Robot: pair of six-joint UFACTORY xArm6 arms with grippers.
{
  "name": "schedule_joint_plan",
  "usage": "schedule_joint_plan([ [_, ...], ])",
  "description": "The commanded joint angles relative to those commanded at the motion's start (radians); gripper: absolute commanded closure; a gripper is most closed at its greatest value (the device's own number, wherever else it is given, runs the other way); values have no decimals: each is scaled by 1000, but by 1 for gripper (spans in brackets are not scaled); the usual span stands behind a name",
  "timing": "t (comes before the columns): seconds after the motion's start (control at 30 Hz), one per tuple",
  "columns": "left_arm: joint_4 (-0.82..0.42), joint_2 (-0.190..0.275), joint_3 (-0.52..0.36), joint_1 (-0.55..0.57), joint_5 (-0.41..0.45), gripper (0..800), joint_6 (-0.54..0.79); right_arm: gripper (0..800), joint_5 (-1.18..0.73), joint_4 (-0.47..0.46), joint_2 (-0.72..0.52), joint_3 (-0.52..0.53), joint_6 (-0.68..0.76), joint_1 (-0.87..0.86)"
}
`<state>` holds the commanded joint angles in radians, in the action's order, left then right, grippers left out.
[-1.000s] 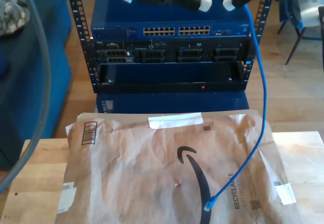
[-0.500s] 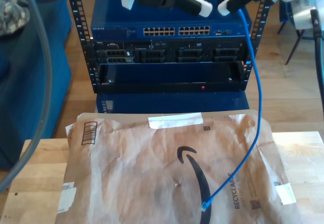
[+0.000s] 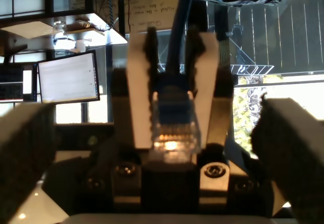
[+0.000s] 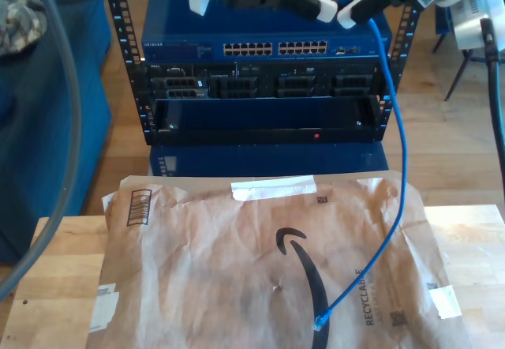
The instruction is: Grab the cable and plug it in
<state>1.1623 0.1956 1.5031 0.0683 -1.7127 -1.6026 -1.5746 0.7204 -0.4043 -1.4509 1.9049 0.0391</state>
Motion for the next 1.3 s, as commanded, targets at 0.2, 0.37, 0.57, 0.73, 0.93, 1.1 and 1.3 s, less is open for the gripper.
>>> schedule_joint_plan([
  [0.2, 0, 0, 0, 0, 0, 436, 3, 798, 0, 2, 0, 0, 0, 2],
  [0.37, -2, 2, 0, 0, 0, 510, 3, 798, 2, 2, 0, 0, 2, 2],
  [0.57, -2, 3, 0, 0, -2, 611, 3, 798, 2, 2, 0, -2, 2, 2],
  [0.73, -3, 5, 0, 0, 0, 626, 3, 798, 32, 2, 0, 0, 0, 11],
  [0.93, -3, 5, -12, 0, 0, 641, 3, 798, 55, 0, 0, 6, -2, 31],
  [1.1, -6, 6, -12, 0, 6, 703, 3, 798, 55, 0, 0, 8, 0, 31],
  [1.3, -9, 6, -12, -2, 8, 792, 3, 735, 54, -2, 0, 9, -2, 31],
])
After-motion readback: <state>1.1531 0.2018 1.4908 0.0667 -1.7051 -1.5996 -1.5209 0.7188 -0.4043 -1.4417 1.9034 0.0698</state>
